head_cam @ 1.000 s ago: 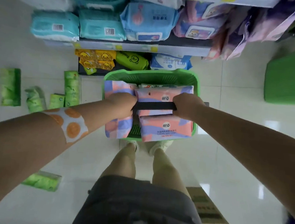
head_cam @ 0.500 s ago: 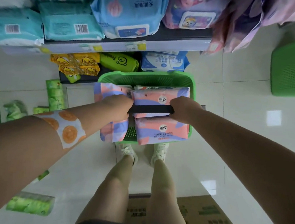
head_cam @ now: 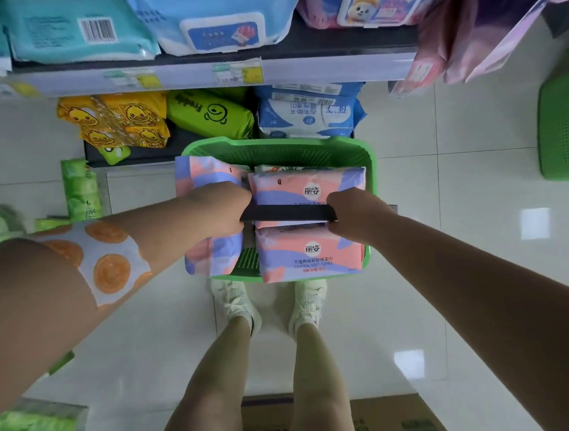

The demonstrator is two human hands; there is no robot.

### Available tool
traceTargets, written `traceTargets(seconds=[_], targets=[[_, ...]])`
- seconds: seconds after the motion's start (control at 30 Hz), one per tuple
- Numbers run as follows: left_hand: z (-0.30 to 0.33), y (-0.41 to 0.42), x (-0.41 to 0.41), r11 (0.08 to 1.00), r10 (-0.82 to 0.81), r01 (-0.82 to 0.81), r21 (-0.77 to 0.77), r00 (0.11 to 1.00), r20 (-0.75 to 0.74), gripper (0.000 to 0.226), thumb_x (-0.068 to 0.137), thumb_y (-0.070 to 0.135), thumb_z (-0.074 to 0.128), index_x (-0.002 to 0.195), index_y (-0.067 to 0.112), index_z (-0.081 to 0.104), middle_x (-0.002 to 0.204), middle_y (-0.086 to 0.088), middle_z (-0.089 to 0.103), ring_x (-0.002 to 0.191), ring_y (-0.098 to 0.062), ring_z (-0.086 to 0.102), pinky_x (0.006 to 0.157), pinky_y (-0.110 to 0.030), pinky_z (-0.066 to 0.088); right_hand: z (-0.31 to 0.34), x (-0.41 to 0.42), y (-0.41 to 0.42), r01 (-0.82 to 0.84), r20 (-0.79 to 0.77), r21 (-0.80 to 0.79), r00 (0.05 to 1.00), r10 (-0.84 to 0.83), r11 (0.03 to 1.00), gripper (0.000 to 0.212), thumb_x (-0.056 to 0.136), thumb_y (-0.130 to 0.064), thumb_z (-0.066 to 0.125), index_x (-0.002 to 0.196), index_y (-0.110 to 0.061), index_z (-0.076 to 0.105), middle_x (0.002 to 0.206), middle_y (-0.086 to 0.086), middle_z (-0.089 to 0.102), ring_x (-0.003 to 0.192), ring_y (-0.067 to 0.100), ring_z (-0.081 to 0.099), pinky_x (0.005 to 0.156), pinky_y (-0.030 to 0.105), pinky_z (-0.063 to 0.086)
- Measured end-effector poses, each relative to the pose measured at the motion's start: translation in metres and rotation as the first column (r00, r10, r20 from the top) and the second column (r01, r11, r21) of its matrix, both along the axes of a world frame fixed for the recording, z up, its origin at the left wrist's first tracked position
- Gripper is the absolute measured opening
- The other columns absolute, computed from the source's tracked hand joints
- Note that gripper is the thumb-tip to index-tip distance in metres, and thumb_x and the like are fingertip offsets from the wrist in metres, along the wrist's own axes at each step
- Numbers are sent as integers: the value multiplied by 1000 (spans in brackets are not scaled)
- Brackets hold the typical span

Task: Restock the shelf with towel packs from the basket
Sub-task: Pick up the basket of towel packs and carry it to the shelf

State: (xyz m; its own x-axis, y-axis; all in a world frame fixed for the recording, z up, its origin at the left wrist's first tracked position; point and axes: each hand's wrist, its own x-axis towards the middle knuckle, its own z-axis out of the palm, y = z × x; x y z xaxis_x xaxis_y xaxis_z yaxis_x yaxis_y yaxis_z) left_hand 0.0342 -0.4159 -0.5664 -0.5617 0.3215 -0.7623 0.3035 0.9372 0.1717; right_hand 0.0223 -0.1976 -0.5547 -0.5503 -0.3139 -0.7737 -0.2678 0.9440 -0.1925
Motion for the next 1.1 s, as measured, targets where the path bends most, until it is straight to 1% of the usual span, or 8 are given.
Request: traceTargets(seconds=[0.2, 0.33, 0.53, 0.63, 0.77, 0.87, 1.0, 1.1], targets=[[-12, 6, 10, 1000, -6, 6, 3, 1000, -4, 12, 88, 19, 52, 96, 10, 50, 66, 3, 36, 73, -23, 46, 61, -28, 32, -17, 7, 6, 7, -21, 3, 1000, -7, 1000, 17, 89, -20, 50, 102, -11, 54, 72, -2, 42, 78, 22, 49, 61, 28, 37], [-9, 2, 19, 999, 43, -43, 2, 998, -35, 16, 88, 20, 51, 101, 10, 49, 87, -8, 55, 78, -30, 54, 61, -31, 38, -18, 12, 6, 34, -16, -32, 999, -35, 999, 17, 88, -25, 54, 98, -13, 53, 80, -1, 47, 90, 24, 57, 64, 28, 38], [-14, 7, 69, 1000, 5, -3, 31, 999, -53, 24, 88, 21, 50, 108, 9, 46, 106, -8, 56, 97, -27, 58, 65, -30, 38, -22, 43, 12, 49, 115, -36, 992, -44, 998, 28, 82, -35, 61, 98, -12, 57, 87, 1, 54, 88, 20, 54, 70, 28, 44], [-18, 11, 86, 1000, 8, -8, 9, 999, -48, 24, 88, 19, 48, 110, 10, 45, 104, -8, 55, 97, -26, 57, 66, -30, 39, -29, 55, 14, 89, 191, -34, 978, -81, 995, 28, 81, -37, 61, 94, -12, 58, 88, 2, 55, 86, 20, 51, 69, 28, 41], [-24, 12, 100, 997, 66, -64, 41, 996, -52, 28, 83, 18, 58, 108, 9, 50, 95, -10, 58, 88, -29, 60, 63, -30, 40, -42, 61, 4, 0, 319, -6, 948, 2, 1000, 45, 83, -44, 58, 111, -8, 58, 107, 7, 59, 98, 23, 54, 78, 31, 44], [-24, 13, 110, 996, 45, -37, 85, 995, -85, 28, 67, 13, 73, 87, 8, 55, 77, -9, 58, 67, -29, 62, 50, -30, 37, -54, 66, -3, -21, 396, 35, 918, 6, 999, 47, 82, -50, 57, 100, -6, 61, 90, 5, 55, 83, 21, 52, 70, 29, 42], [-28, 19, 118, 996, 74, -72, 43, 997, -32, 22, 84, 14, 51, 105, 8, 49, 99, -10, 57, 92, -27, 59, 65, -29, 33, -67, 71, -6, -26, 449, 80, 893, -13, 996, 43, 79, -53, 59, 72, -10, 53, 72, 1, 49, 74, 21, 50, 62, 27, 38], [-31, 19, 122, 994, 100, -97, 55, 994, -44, 21, 83, 13, 50, 103, 7, 51, 97, -11, 59, 92, -29, 59, 67, -30, 36, -72, 73, -6, -25, 467, 86, 884, -18, 996, 42, 79, -53, 59, 76, -12, 52, 72, -1, 48, 77, 20, 51, 66, 28, 41]])
